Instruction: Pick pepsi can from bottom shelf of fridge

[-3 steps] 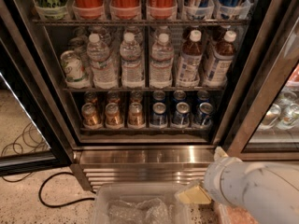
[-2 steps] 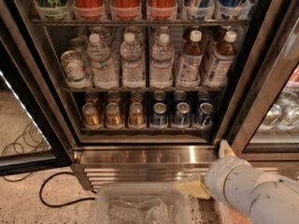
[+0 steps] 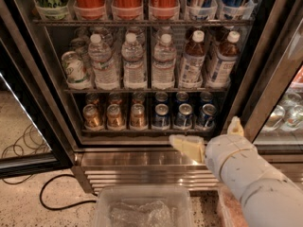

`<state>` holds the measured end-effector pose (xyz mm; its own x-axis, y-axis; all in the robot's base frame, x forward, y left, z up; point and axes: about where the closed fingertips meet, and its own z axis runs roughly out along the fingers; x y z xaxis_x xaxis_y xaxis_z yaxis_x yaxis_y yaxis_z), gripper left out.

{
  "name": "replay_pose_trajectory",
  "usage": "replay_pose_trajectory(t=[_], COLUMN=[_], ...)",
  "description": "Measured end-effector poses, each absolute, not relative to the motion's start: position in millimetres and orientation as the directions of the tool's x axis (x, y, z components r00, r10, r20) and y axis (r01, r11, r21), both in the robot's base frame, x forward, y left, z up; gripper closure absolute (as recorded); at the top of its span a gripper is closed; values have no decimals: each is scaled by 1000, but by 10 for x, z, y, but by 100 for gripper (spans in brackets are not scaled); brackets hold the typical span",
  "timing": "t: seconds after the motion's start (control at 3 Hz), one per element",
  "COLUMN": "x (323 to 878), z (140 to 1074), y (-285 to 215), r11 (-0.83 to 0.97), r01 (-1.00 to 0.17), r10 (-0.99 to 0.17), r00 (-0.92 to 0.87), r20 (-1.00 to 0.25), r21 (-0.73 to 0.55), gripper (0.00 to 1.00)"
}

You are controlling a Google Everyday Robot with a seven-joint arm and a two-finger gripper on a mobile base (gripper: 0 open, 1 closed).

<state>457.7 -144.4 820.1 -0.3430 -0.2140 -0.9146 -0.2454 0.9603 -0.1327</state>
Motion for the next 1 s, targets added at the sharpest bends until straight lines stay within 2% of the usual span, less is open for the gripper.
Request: replay_pose_trajectory(t=[0.33, 1.0], x=[4590, 4587], z=[8364, 8395], y=[-1487, -1440], r11=[970, 968], r01=[-189, -203], r10=[-201, -200], r00=[-291, -253], r20=[-935, -947], r21=[-150, -150], gripper=[0, 0])
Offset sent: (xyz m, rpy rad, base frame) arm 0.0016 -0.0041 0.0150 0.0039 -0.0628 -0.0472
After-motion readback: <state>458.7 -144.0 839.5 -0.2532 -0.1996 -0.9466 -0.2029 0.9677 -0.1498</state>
